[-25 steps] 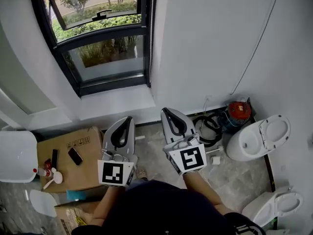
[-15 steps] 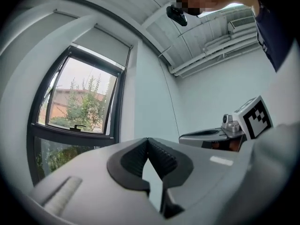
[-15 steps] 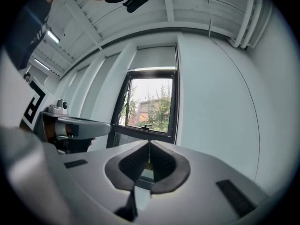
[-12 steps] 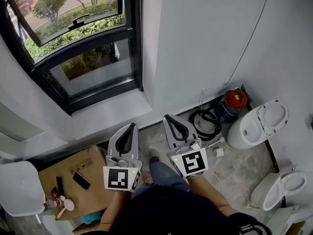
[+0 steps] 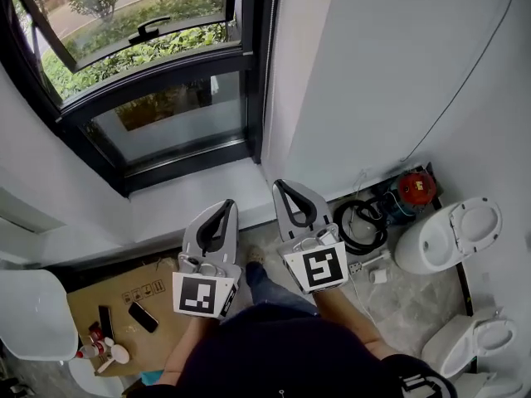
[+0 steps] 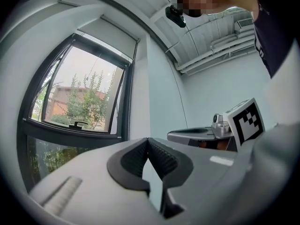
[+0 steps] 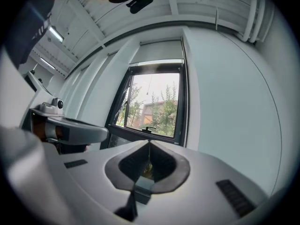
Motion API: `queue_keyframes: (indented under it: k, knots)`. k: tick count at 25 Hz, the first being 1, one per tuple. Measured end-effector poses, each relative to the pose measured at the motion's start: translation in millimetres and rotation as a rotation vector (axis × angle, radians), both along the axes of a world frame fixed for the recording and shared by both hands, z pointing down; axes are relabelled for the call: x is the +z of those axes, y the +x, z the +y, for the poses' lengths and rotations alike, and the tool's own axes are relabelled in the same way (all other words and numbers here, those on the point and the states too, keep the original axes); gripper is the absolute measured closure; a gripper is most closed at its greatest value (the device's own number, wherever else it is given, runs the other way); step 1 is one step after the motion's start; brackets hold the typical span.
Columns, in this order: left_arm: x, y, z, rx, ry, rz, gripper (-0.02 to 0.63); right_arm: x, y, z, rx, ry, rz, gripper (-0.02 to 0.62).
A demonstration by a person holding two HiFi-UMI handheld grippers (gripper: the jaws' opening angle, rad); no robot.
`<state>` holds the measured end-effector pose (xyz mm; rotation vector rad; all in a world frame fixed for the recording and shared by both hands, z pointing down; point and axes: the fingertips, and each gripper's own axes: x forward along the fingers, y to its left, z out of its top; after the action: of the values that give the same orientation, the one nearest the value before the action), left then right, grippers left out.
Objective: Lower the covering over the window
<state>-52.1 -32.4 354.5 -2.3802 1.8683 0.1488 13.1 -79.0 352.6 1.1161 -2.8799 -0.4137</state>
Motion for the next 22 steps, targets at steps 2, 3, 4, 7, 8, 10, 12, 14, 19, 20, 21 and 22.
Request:
queue_keyframes:
  k: [2,3,4,7,8,10,12,14,19,20,21,22]
  knots:
    - [-10,-7,-31,0.017,0.015,-0.004,0.600,-6,-12,-30,0.006,0.019,0.001,0.581]
    - [-13,-10,-47,0.027,0.009,-0.012,0.600,-9,-18,-44,0.011,0.024,-0.001,0.583]
    - [-15,-13,-63,0.038,0.002,-0.021,0.600,-12,-22,-59,0.016,0.028,-0.003,0.583]
    - [-14,-22,-108,0.056,-0.044,-0.031,0.600,-17,-34,-100,0.029,0.030,-0.002,0.582]
    - [-12,-26,-122,0.061,-0.064,-0.025,0.600,-17,-39,-113,0.031,0.028,-0.003,0.583]
    - [-11,-33,-148,0.075,-0.079,-0.019,0.600,-17,-45,-135,0.037,0.023,-0.011,0.582]
    - [-13,-37,-171,0.089,-0.066,-0.036,0.600,-15,-49,-155,0.045,0.015,-0.023,0.582]
    - [-20,-39,-190,0.102,-0.023,-0.047,0.600,-10,-51,-171,0.054,-0.001,-0.019,0.582]
    - [-19,-50,-221,0.132,-0.002,-0.035,0.600,-5,-63,-198,0.083,0.001,-0.010,0.583]
    - [-17,-51,-225,0.138,-0.005,-0.035,0.600,-5,-64,-201,0.089,0.005,-0.005,0.583]
    - [-16,-52,-228,0.146,-0.006,-0.033,0.600,-4,-65,-203,0.095,0.008,0.000,0.583]
    - [-16,-52,-232,0.154,-0.005,-0.030,0.600,-4,-66,-206,0.100,0.010,0.002,0.582]
